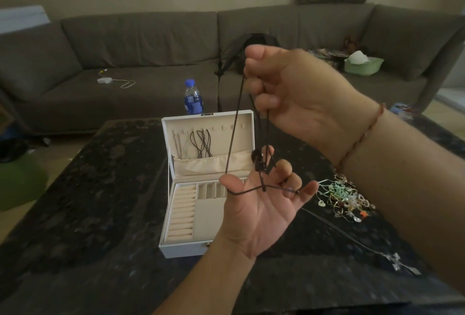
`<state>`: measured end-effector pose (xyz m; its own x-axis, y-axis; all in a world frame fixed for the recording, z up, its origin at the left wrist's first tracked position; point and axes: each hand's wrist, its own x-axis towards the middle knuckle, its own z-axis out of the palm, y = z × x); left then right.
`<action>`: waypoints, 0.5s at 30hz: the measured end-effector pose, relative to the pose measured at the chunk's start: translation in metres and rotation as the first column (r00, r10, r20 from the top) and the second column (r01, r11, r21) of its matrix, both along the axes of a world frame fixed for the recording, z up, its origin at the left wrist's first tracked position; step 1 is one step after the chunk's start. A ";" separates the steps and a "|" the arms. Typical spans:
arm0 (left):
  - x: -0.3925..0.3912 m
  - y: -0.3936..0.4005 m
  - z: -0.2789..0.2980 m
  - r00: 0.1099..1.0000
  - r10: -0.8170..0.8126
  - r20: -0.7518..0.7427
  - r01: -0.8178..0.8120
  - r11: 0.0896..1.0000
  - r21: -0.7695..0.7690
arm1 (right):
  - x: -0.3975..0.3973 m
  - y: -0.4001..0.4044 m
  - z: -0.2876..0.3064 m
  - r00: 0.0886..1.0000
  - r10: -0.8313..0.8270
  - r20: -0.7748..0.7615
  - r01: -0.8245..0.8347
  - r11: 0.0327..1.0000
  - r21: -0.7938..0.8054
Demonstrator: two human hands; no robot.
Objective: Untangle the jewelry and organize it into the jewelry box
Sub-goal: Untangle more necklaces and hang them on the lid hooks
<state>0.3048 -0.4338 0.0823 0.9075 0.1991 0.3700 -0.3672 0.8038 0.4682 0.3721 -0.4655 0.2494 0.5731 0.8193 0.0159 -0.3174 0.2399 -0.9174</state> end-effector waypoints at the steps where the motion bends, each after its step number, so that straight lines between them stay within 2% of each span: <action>1: 0.000 -0.001 0.001 1.000 0.011 0.001 -0.011 1.000 -0.010 | 0.000 0.000 -0.003 1.000 0.000 -0.015 0.000 0.999 0.039; 4: 0.001 -0.009 0.001 1.000 0.003 0.001 -0.003 0.999 -0.032 | -0.003 -0.001 -0.017 0.997 0.006 -0.074 0.004 0.992 0.127; 9: 0.000 -0.022 -0.004 0.999 0.050 0.000 -0.050 0.998 0.032 | -0.001 -0.002 -0.021 0.985 -0.085 -0.152 0.114 0.975 0.189; 12: -0.001 -0.019 -0.005 0.995 0.072 -0.062 -0.067 0.994 0.086 | 0.001 -0.002 -0.014 0.990 -0.108 -0.090 0.114 0.991 0.068; 15: -0.006 -0.007 -0.007 0.976 0.148 -0.160 -0.107 0.965 0.238 | 0.005 -0.008 -0.001 0.992 -0.050 0.118 0.063 0.993 -0.101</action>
<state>0.2990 -0.4408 0.0749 0.9346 0.2463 0.2566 -0.3555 0.6208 0.6988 0.3773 -0.4738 0.2482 0.6178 0.7864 0.0007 -0.1968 0.1555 -0.9680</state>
